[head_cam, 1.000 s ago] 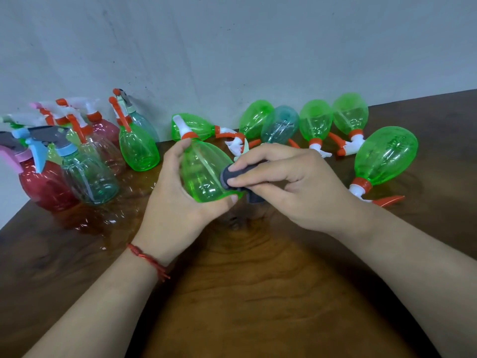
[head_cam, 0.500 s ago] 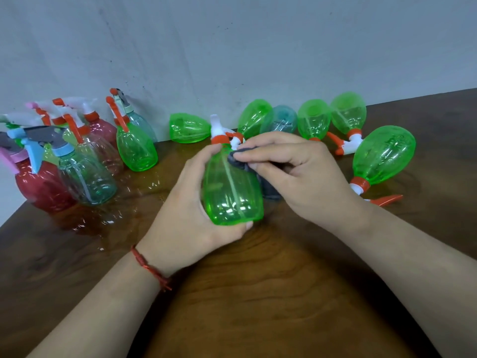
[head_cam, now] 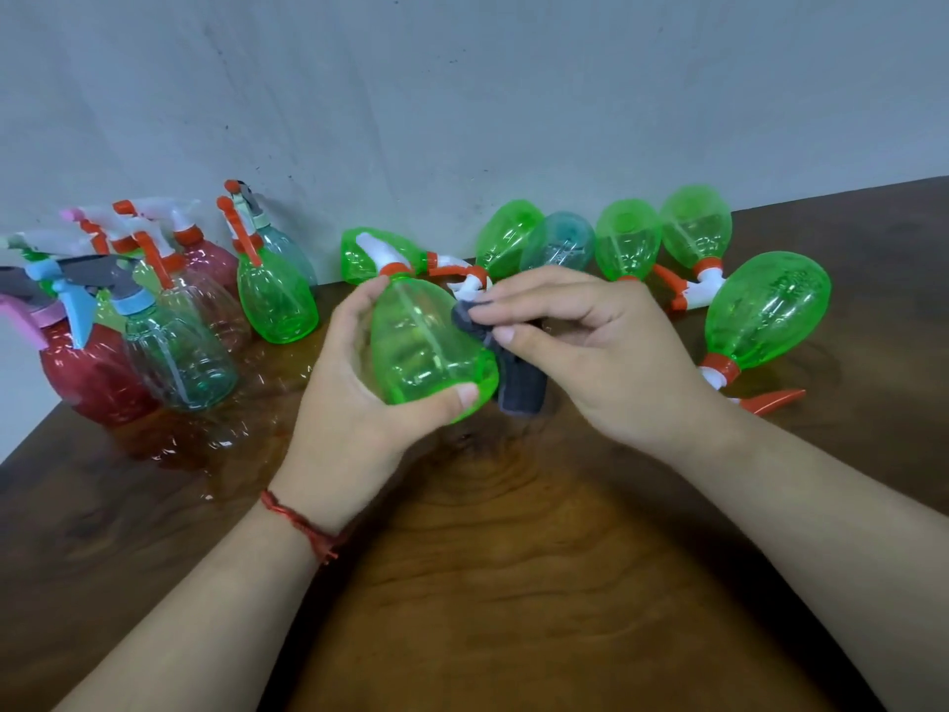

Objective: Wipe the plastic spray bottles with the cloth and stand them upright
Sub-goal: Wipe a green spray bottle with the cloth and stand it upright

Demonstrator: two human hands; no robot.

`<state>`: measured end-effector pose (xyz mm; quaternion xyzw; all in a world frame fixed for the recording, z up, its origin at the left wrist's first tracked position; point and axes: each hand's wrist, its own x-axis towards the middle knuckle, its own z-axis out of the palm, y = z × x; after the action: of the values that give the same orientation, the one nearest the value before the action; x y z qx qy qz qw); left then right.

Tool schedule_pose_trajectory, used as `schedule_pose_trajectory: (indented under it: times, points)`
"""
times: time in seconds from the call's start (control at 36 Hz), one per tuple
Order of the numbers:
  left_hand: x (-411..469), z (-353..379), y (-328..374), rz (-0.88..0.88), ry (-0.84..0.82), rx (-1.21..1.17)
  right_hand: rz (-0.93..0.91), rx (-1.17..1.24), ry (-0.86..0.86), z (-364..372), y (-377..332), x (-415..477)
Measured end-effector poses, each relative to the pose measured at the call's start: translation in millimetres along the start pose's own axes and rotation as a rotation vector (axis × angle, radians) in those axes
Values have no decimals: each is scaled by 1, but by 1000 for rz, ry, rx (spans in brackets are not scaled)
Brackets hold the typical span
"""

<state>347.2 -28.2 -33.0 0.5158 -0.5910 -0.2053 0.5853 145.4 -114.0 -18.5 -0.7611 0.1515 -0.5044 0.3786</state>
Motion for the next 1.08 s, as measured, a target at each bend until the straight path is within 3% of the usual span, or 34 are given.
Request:
schedule_pose_trajectory:
  times: [0.25, 0.44, 0.69, 0.81, 0.97, 1.08]
  points:
    - [6, -6, -6, -55, 95, 70, -18, -108, -87, 4, 2, -6]
    - [-5, 1, 4, -23, -99, 40, 60, -30, 70, 0, 10, 1]
    - [-12, 7, 15, -18, -318, -93, 284, 443, 173, -5, 4, 6]
    - [-7, -2, 13, -28, -420, -11, 273, 326, 183, -8, 5, 7]
    - [-7, 2, 9, 62, -459, 211, 38, -86, 42, -4, 7, 1]
    - [-8, 4, 5, 36, -394, 142, 91, 10, 84, -1, 11, 0]
